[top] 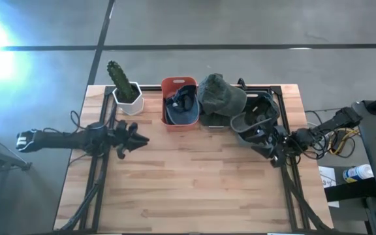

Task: Pick & Place hat
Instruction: Return To Home Position

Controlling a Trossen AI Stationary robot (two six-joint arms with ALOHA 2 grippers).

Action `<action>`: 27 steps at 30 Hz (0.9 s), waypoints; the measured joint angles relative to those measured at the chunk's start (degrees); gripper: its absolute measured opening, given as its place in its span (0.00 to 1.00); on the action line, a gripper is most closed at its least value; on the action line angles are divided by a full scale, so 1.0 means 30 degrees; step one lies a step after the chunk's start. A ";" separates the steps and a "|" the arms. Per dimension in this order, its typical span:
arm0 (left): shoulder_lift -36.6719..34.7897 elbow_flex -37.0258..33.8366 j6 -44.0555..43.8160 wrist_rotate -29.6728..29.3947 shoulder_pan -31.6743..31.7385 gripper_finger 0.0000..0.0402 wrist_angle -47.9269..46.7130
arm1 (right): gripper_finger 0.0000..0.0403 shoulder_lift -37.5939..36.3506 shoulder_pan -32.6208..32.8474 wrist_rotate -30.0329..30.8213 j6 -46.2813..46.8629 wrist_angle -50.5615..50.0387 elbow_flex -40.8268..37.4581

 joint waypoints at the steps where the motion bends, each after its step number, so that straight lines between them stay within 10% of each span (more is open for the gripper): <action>1: 0.0000 0.0004 0.0299 -0.0003 0.0126 0.23 -0.0185 | 0.50 -0.0067 -0.0001 0.0003 -0.0450 -0.0139 0.0000; 27: 0.0007 -0.0015 0.0478 0.0005 0.0234 0.23 -0.1823 | 0.50 -0.0098 0.0000 -0.0049 -0.3507 -0.5112 0.0000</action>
